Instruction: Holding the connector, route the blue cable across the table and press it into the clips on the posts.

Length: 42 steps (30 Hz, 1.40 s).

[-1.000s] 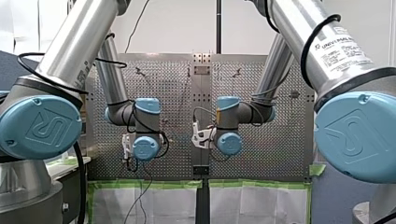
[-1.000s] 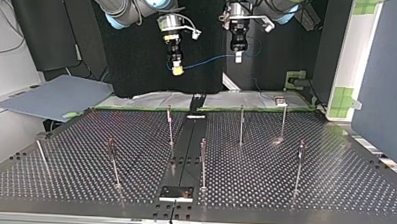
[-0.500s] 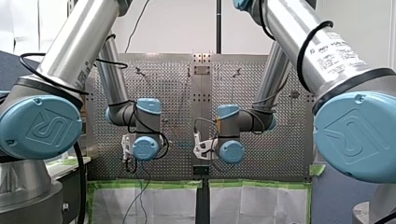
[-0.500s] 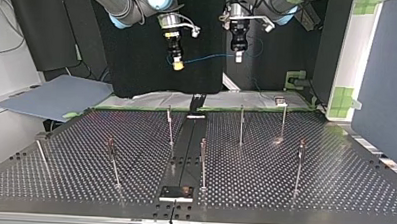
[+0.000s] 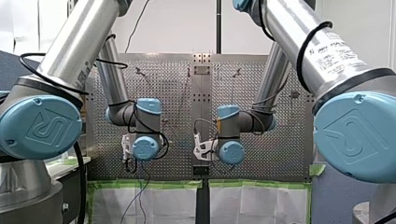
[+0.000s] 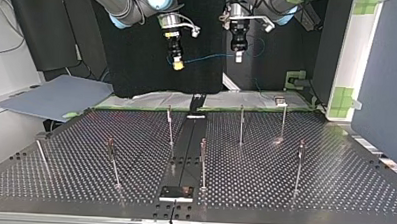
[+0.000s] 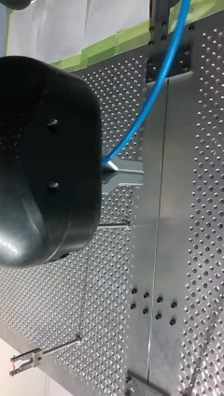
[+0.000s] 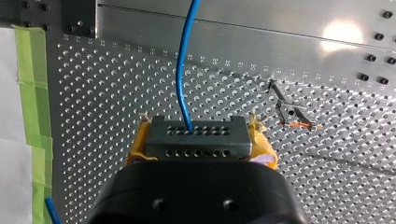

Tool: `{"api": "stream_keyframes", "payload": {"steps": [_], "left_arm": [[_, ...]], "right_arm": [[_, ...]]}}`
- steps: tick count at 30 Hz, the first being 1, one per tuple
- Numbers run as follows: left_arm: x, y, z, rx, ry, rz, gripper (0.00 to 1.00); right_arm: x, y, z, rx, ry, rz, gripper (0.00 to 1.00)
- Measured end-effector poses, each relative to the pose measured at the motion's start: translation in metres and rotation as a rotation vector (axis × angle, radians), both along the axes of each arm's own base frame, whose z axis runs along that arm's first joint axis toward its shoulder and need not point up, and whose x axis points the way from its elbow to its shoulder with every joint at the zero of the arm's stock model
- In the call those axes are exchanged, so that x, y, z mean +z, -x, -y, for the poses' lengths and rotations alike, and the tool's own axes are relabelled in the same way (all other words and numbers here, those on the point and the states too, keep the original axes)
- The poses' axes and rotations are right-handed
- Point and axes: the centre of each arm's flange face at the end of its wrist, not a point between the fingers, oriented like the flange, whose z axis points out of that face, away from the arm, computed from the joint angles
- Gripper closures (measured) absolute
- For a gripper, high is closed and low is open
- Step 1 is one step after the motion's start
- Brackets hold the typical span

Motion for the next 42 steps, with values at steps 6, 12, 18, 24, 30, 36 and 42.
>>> {"api": "stream_keyframes", "payload": {"steps": [6, 12, 18, 24, 30, 36, 42], "left_arm": [[0.000, 0.000, 0.000, 0.000, 0.000, 0.000, 1.00], [0.000, 0.000, 0.000, 0.000, 0.000, 0.000, 1.00], [0.000, 0.000, 0.000, 0.000, 0.000, 0.000, 1.00], [0.003, 0.000, 0.001, 0.003, -0.001, 0.003, 1.00], [0.018, -0.001, 0.002, 0.015, 0.007, 0.008, 1.00], [0.036, -0.007, -0.003, 0.042, 0.022, 0.018, 1.00], [0.060, -0.022, -0.004, 0.096, 0.042, 0.049, 1.00]], "right_arm": [[0.000, 0.000, 0.000, 0.000, 0.000, 0.000, 1.00], [0.000, 0.000, 0.000, 0.000, 0.000, 0.000, 1.00], [0.000, 0.000, 0.000, 0.000, 0.000, 0.000, 1.00], [0.002, -0.002, 0.000, 0.004, 0.003, -0.002, 1.00], [0.026, -0.017, 0.006, 0.019, 0.038, -0.003, 1.00], [0.058, -0.032, 0.010, 0.057, 0.049, 0.043, 1.00], [0.092, -0.045, 0.018, 0.095, 0.054, 0.106, 1.00]]}}
